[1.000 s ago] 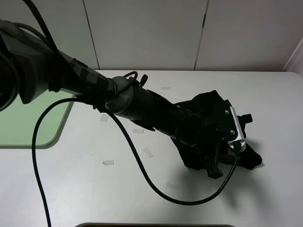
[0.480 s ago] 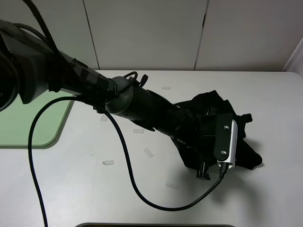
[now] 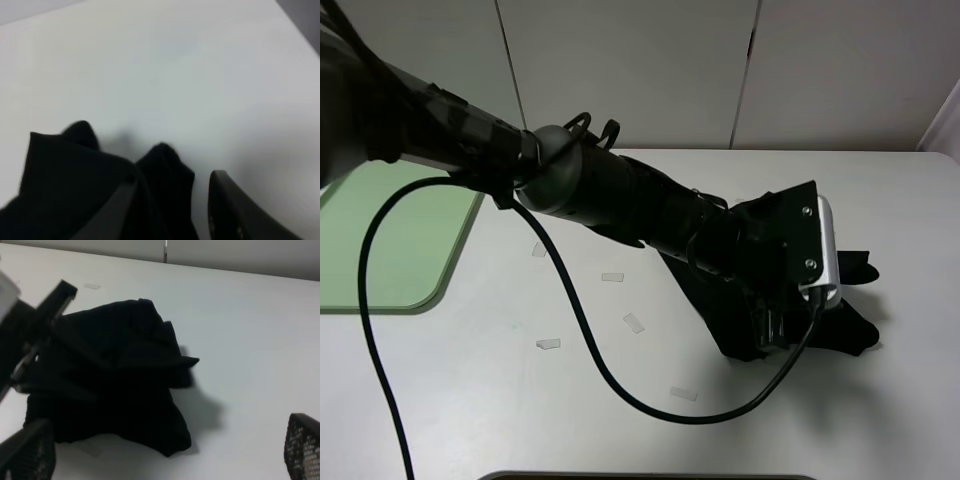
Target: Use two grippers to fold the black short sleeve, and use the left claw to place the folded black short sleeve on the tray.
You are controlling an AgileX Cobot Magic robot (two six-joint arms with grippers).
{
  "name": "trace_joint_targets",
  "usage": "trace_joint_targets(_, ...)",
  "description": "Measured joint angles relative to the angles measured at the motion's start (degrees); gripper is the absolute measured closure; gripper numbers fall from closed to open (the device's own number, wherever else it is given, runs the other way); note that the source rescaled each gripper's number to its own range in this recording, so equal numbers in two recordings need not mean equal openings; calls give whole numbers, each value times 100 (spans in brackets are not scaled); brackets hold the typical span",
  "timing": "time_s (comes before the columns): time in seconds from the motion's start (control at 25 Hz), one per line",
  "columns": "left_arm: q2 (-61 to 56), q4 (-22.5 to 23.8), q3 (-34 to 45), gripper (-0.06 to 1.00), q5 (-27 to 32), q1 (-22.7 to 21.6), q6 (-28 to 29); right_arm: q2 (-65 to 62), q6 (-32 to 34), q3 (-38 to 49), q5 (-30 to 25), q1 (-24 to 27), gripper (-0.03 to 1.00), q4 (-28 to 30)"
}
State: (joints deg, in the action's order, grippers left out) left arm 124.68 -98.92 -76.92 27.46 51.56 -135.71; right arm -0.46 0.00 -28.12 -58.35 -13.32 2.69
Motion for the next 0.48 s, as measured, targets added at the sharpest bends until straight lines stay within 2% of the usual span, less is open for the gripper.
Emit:
trace_joint_targets(0.2, -263, -11, -9, 63, 465, -231, 1311, 0, 0, 0, 0, 0, -3, 0)
trace_joint_targets(0.48, -292, -23, -36, 63, 693, -545, 2693, 0, 0, 0, 0, 0, -3, 0)
